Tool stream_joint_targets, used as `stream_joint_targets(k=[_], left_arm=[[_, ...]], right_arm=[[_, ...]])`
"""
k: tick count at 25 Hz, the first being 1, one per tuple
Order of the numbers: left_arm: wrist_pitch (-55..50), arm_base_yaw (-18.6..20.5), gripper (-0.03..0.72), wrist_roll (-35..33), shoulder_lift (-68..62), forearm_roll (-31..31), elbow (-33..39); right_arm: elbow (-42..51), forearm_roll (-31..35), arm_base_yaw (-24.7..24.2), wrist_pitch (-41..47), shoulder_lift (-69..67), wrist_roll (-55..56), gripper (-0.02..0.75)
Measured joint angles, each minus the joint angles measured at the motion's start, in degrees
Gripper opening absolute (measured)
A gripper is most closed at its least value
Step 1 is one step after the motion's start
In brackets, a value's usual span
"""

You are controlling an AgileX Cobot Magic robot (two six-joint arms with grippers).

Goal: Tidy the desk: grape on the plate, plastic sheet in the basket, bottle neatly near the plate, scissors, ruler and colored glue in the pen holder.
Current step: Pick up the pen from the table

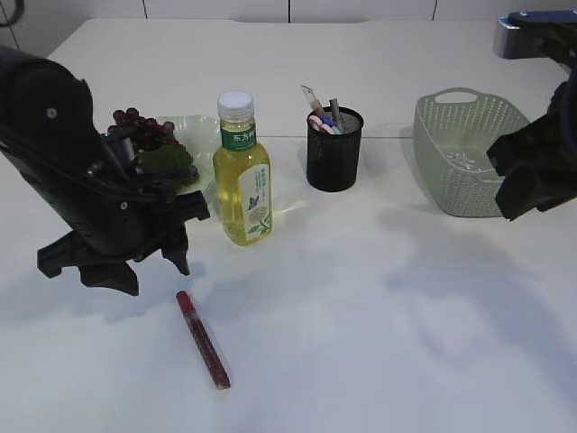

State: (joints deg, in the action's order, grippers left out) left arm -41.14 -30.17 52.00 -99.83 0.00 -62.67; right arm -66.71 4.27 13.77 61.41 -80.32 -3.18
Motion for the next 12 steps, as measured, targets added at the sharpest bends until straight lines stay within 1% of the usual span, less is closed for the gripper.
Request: stream_joint_targets(k=[5, 9, 12], left_arm=[[2.31, -0.72, 0.435, 4.19, -4.69, 0.0, -0.23], [4.53, -0.72, 0.435, 8.75, -7.39, 1.49, -0.47], [4.99, -0.72, 0.435, 10.34, -9.33, 2.27, -0.95]], right_arm=[[0.0, 0.0, 0.0, 0.0, 0.0, 0.11, 0.303], [0.0, 0.0, 0.0, 0.0, 0.09, 0.11, 0.303], [0.0, 0.0, 0.0, 0.0, 0.09, 0.11, 0.303]])
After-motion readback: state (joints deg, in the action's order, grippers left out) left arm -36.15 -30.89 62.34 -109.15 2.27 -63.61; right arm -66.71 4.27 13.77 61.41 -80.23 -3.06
